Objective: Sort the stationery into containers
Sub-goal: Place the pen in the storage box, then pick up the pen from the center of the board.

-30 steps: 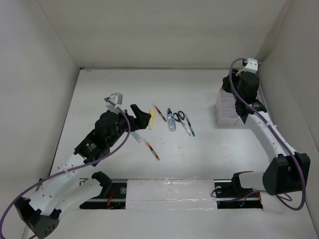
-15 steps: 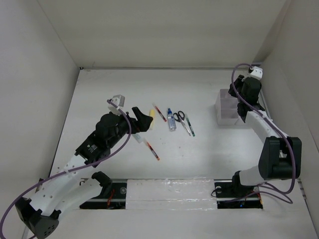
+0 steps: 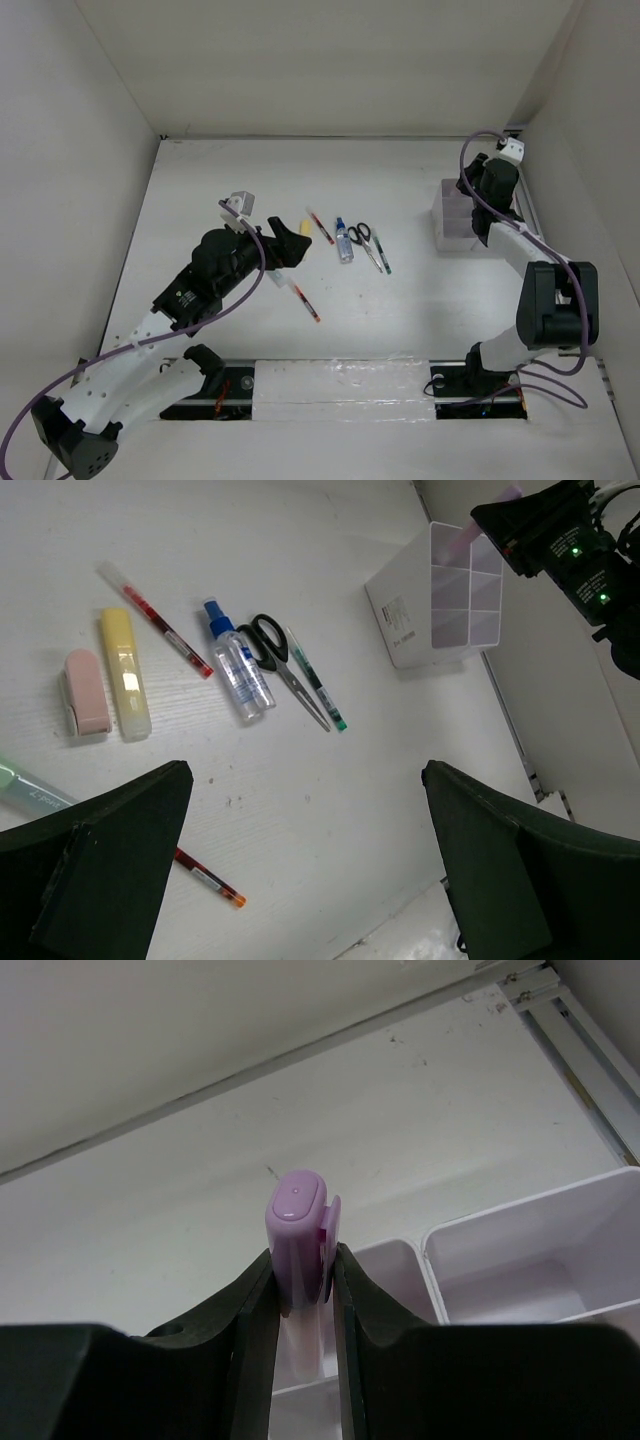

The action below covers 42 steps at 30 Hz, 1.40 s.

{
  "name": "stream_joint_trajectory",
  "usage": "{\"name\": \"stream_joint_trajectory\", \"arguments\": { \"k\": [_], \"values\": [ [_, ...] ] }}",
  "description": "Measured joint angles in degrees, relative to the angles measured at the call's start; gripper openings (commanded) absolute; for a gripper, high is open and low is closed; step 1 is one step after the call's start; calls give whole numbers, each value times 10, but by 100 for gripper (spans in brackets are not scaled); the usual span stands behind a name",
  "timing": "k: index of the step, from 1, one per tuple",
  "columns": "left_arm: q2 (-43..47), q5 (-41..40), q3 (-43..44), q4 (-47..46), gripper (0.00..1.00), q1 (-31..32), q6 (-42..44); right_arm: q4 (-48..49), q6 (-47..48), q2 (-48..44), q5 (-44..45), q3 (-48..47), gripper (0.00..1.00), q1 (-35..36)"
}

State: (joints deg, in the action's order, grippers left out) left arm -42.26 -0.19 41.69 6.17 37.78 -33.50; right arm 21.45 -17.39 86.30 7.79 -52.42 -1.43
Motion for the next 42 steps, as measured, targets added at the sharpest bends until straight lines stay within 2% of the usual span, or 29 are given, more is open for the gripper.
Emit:
{"name": "stream_joint_trajectory", "arguments": {
  "k": [4,5,7,8,9,10,14,19,27,33,38,42],
  "values": [
    [0,2,0,-2,100,0,0,0,-4,10,16,0,5,3],
    [0,2,0,-3,100,0,0,0,-4,11,22,0,13,5],
    [0,2,0,-3,100,0,0,0,-4,11,30,0,23,8],
    [0,2,0,-3,100,0,0,0,-4,11,33,0,30,8],
    [0,2,0,-3,100,0,0,0,-4,11,35,0,58,10],
    [0,2,0,-3,100,0,0,0,-9,11,38,0,70,11],
    [0,-3,0,-3,100,0,0,-1,-7,8,42,1,100,19],
    [-28,-60,2,26,100,0,-22,-12,-3,-32,58,8,100,59],
    [-112,-164,19,110,100,0,-98,-78,-3,-116,102,-30,100,167],
    [-174,-197,19,149,100,-28,-164,-113,-8,-173,-1,-33,100,205],
    [-222,-222,19,180,100,-30,-245,-136,-9,-180,-76,-30,98,240],
    [-267,-234,21,197,100,-30,-307,-150,-11,-182,-103,-17,98,263]
  ]
}}
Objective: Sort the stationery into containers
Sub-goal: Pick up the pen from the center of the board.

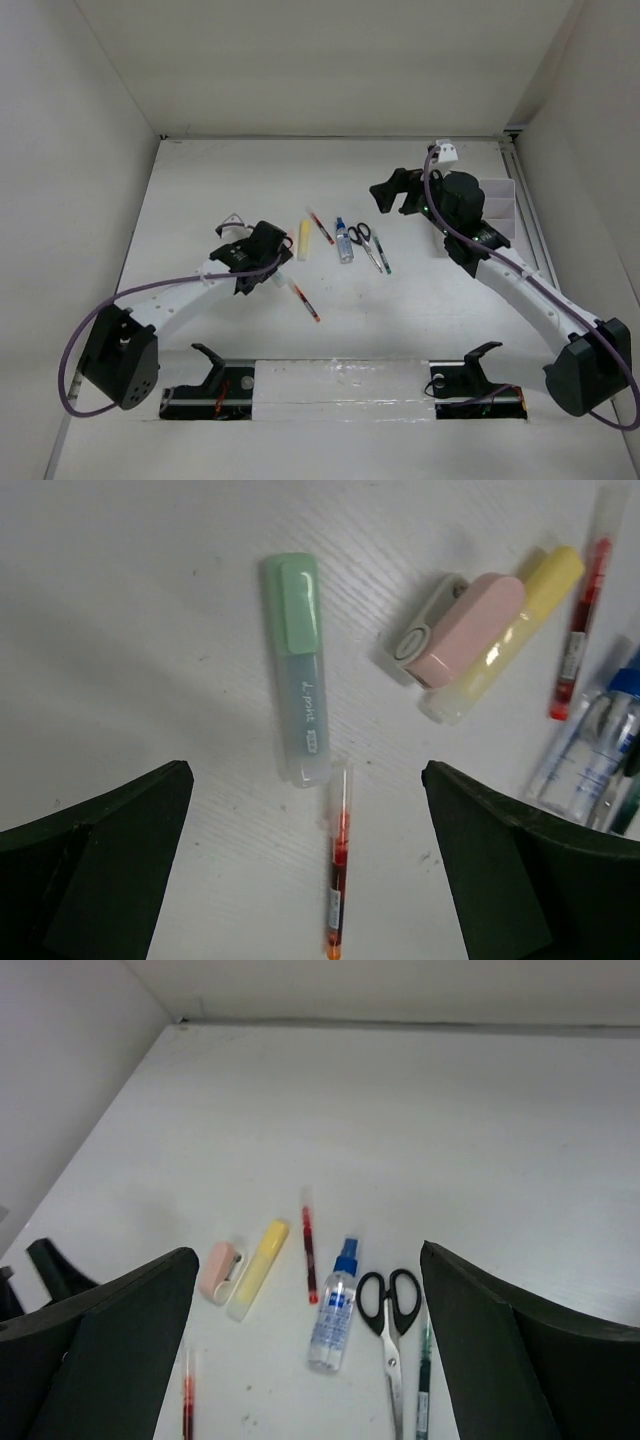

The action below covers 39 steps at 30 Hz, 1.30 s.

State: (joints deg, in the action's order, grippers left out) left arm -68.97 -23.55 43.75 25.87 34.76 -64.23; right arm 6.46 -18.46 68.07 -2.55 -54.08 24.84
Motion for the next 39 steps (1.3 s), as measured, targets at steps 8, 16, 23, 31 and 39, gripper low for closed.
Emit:
{"name": "stream_joint_trajectory", "arguments": {
  "k": [8,16,23,31,39],
  "values": [
    [-113,-8,2,16,95,0,-103,-5,-20,-18,-43,43,98,37],
    [-162,-14,21,19,92,0,-149,-7,-24,-25,-57,53,97,83],
    [-215,-24,70,48,75,0,-158,-8,-29,-70,-57,57,97,94],
    [-248,-27,100,85,56,0,-162,-6,-39,-91,-58,70,97,108],
    [-251,-22,98,88,30,0,-155,-9,-46,-140,-59,81,97,109]
  ]
}}
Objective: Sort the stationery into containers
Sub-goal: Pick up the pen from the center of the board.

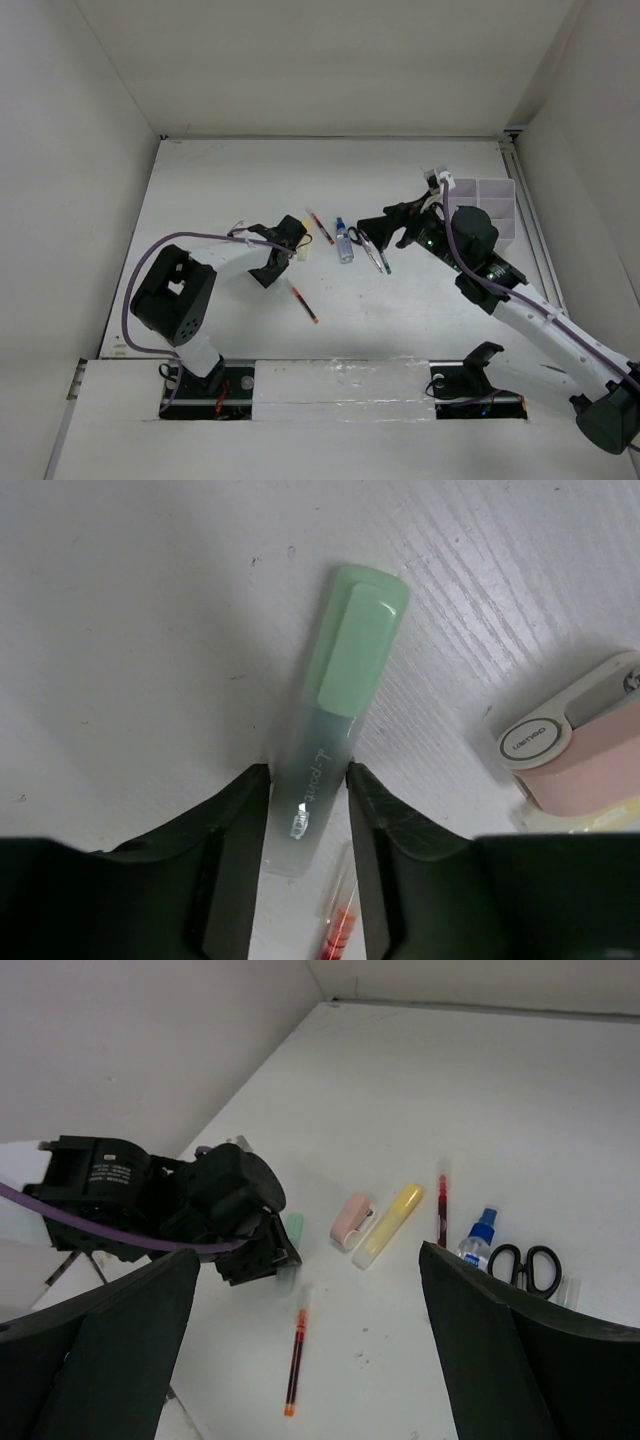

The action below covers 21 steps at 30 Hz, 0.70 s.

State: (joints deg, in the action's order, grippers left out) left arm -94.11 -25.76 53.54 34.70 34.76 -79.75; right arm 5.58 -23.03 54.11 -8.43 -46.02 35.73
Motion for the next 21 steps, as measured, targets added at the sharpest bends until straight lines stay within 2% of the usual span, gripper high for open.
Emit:
{"name": "stream_joint_trajectory", "arguments": {
  "k": [2,4,5,15,18,21],
  "values": [
    [1,0,-3,-4,20,0,2,0,-3,-12,0,0,97,0],
    [3,0,-5,-9,4,0,4,0,-7,-21,-2,0,97,0],
    [5,0,-7,-13,0,0,6,0,-8,-24,-3,0,97,0],
    [62,-30,-50,-36,0,16,45,1,-28,7,-52,0,96,-3],
    [138,-64,-57,-42,0,52,93,3,-39,20,-80,1,95,-17],
    [249,-81,-57,-90,0,83,169,13,-51,25,-101,1,95,-32]
  ]
}}
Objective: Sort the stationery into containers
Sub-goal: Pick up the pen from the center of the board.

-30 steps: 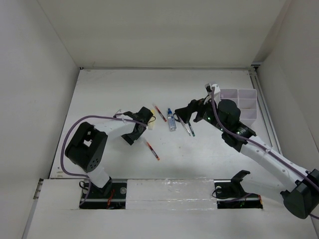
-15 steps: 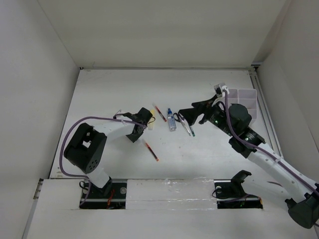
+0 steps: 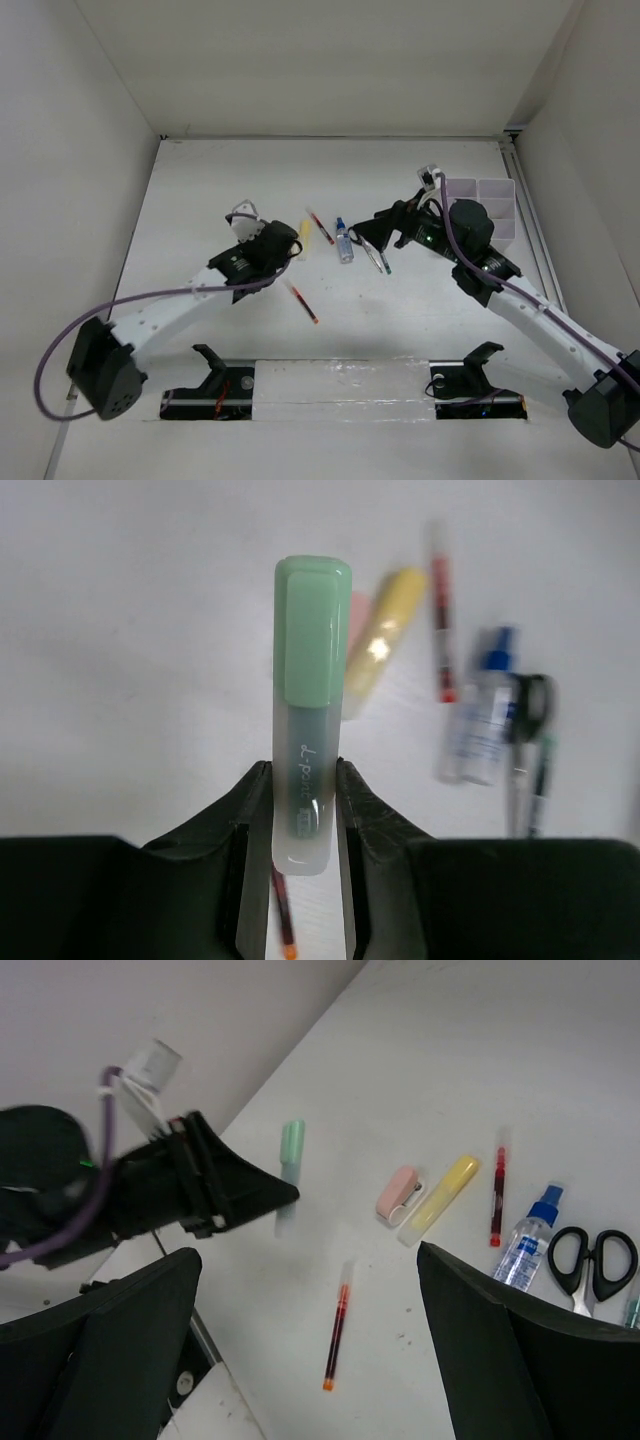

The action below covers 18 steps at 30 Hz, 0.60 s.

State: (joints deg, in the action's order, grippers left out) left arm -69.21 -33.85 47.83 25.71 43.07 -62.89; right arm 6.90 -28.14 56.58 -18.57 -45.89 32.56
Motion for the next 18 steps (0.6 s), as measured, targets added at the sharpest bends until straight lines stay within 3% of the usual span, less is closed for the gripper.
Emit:
{"name": "stream_joint_trajectory", "arguments": {
  "k": [4,8,18],
  "values": [
    [136,36,-34,-115,0,3,125,9,-9,15,-27,-5,95,-4],
    [229,124,-98,-207,0,2,235,13,-21,36,-39,-19,94,0],
    [230,301,-125,-317,0,6,348,52,-47,122,-1,-68,90,94]
  ]
}}
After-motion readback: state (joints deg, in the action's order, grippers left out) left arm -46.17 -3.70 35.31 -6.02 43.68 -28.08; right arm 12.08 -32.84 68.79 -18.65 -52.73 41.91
